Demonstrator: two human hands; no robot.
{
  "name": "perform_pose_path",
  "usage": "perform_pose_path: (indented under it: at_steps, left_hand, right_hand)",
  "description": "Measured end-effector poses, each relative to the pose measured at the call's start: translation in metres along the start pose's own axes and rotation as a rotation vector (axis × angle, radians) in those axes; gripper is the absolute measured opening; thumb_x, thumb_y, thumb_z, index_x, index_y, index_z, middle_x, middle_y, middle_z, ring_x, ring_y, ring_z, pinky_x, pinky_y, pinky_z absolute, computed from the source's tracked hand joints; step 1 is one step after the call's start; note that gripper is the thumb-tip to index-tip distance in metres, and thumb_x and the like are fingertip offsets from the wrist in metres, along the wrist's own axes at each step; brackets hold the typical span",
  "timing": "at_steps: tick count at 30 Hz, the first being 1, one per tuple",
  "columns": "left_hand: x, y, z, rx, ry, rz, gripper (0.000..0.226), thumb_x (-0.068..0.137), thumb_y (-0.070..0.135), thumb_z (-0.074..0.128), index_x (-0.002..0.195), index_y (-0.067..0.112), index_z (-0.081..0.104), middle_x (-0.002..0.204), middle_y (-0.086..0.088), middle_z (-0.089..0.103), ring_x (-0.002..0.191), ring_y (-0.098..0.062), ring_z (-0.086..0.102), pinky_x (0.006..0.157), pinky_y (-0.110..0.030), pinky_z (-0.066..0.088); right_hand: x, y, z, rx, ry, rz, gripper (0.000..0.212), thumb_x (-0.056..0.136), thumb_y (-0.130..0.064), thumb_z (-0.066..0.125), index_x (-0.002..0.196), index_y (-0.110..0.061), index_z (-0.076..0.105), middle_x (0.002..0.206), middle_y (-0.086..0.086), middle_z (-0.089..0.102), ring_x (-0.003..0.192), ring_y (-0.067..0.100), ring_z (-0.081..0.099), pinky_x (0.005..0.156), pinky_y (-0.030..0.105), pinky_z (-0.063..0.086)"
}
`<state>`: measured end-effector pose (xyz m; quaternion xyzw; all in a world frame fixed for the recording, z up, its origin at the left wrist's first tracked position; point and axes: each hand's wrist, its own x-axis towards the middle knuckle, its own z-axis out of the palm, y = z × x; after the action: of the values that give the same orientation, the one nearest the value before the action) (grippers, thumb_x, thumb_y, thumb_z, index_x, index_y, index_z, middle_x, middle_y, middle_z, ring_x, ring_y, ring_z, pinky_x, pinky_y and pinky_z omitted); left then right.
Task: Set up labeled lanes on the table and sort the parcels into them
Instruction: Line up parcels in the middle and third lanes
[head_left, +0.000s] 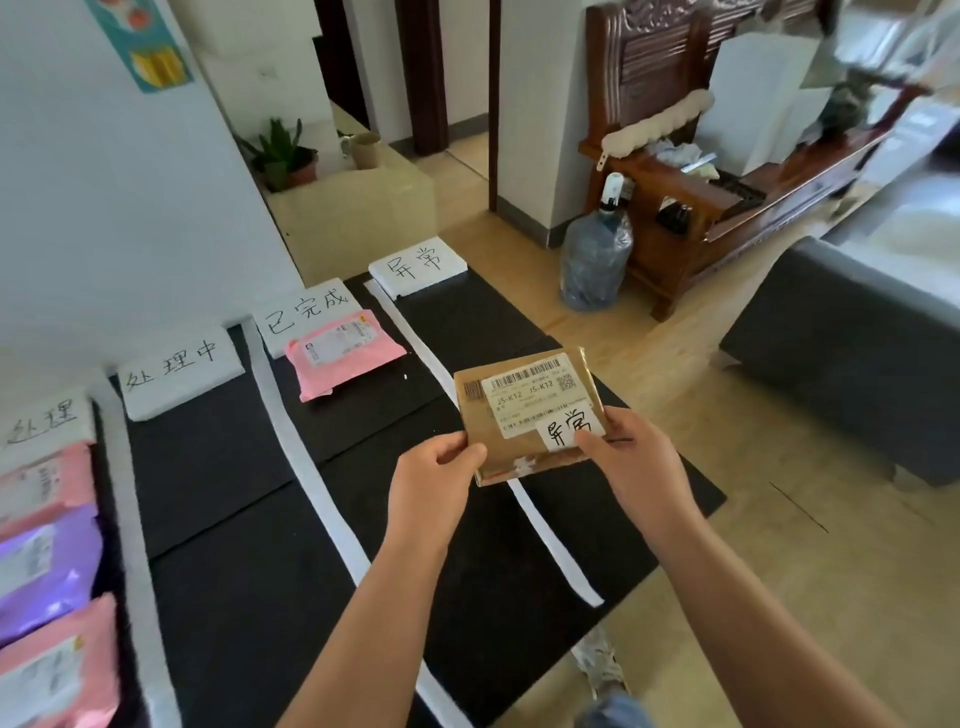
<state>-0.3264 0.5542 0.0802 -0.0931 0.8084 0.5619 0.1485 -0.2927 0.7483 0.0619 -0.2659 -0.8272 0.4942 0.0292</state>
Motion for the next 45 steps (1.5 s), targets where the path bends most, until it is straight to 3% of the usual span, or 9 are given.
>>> perform_pose_path:
  at_steps: [3, 7, 16, 20, 25, 31, 40, 43, 45]
  left_hand:
    - [0.033, 0.011, 0.022, -0.018, 0.074, -0.045, 0.036, 0.095, 0.026, 0.063, 0.13, 0.023, 0.062, 0.102, 0.017, 0.066, 0.094, -0.001, 0.06, 0.072, -0.016, 0.044]
    - [0.076, 0.03, 0.06, -0.035, 0.189, -0.121, 0.032, 0.093, 0.026, 0.064, 0.125, 0.024, 0.063, 0.102, 0.016, 0.066, 0.092, -0.002, 0.062, 0.067, -0.015, 0.042]
    - [0.16, 0.061, 0.109, 0.012, 0.251, -0.181, 0.039, 0.093, 0.024, 0.06, 0.131, 0.03, 0.059, 0.114, 0.016, 0.065, 0.089, -0.002, 0.061, 0.061, -0.015, 0.042]
    - [0.208, 0.066, 0.101, -0.081, 0.273, -0.217, 0.033, 0.096, 0.03, 0.057, 0.128, 0.027, 0.061, 0.108, 0.012, 0.068, 0.095, -0.007, 0.065, 0.081, -0.029, 0.056]
    - [0.272, 0.059, 0.085, -0.102, 0.27, -0.229, 0.015, 0.098, 0.029, 0.052, 0.11, 0.031, 0.063, 0.105, 0.01, 0.069, 0.1, -0.012, 0.065, 0.092, -0.035, 0.054]
    - [0.325, 0.044, 0.076, -0.101, 0.226, -0.236, 0.035, 0.098, 0.028, 0.049, 0.133, 0.026, 0.055, 0.12, 0.006, 0.065, 0.105, -0.012, 0.06, 0.092, -0.035, 0.051]
    - [0.35, 0.04, 0.069, -0.133, 0.171, -0.208, 0.041, 0.103, 0.02, 0.042, 0.143, 0.029, 0.041, 0.131, 0.01, 0.053, 0.119, -0.011, 0.047, 0.094, -0.029, 0.033]
    - [0.35, 0.039, 0.067, -0.116, 0.155, -0.239, 0.052, 0.103, 0.025, 0.045, 0.153, 0.026, 0.029, 0.149, 0.006, 0.044, 0.134, -0.017, 0.041, 0.108, -0.036, 0.033]
    - [0.345, 0.039, 0.066, -0.106, 0.157, -0.28, 0.065, 0.102, 0.032, 0.049, 0.158, 0.025, 0.016, 0.16, -0.002, 0.03, 0.146, -0.025, 0.029, 0.116, -0.043, 0.026]
  right_hand:
    - [0.051, -0.003, -0.003, -0.003, -0.06, -0.02, 0.029, 0.093, -0.031, 0.066, 0.122, -0.028, 0.062, 0.106, -0.014, 0.069, 0.094, 0.0, 0.064, 0.074, 0.021, 0.053]
    - [0.129, -0.013, -0.016, -0.024, -0.202, -0.063, 0.017, 0.093, -0.029, 0.066, 0.108, -0.036, 0.059, 0.1, -0.017, 0.067, 0.088, -0.004, 0.062, 0.065, 0.016, 0.046]
    - [0.264, -0.03, 0.003, -0.111, -0.345, -0.112, 0.045, 0.092, -0.036, 0.066, 0.133, -0.022, 0.054, 0.116, -0.011, 0.064, 0.091, 0.004, 0.057, 0.064, 0.018, 0.043]
    - [0.305, -0.045, 0.03, -0.161, -0.425, -0.167, 0.043, 0.094, -0.035, 0.064, 0.134, -0.022, 0.053, 0.112, -0.015, 0.061, 0.082, -0.001, 0.053, 0.058, 0.014, 0.036]
    - [0.349, -0.054, 0.067, -0.236, -0.492, -0.176, 0.037, 0.097, -0.029, 0.06, 0.133, -0.026, 0.054, 0.109, -0.015, 0.063, 0.078, -0.002, 0.058, 0.056, 0.018, 0.042]
    - [0.389, -0.056, 0.11, -0.265, -0.565, -0.151, 0.041, 0.095, -0.022, 0.058, 0.136, -0.024, 0.053, 0.124, -0.007, 0.066, 0.099, 0.008, 0.061, 0.063, 0.018, 0.041]
    - [0.412, -0.07, 0.135, -0.314, -0.566, -0.146, 0.045, 0.096, -0.017, 0.056, 0.139, -0.028, 0.049, 0.127, -0.007, 0.062, 0.094, 0.012, 0.056, 0.059, 0.019, 0.035]
    - [0.411, -0.072, 0.134, -0.321, -0.574, -0.131, 0.051, 0.096, -0.019, 0.058, 0.143, -0.03, 0.042, 0.131, -0.008, 0.061, 0.091, 0.01, 0.055, 0.058, 0.019, 0.036]
    - [0.407, -0.075, 0.13, -0.328, -0.552, -0.13, 0.059, 0.096, -0.022, 0.059, 0.149, -0.031, 0.034, 0.136, -0.007, 0.059, 0.089, 0.006, 0.059, 0.061, 0.024, 0.047]
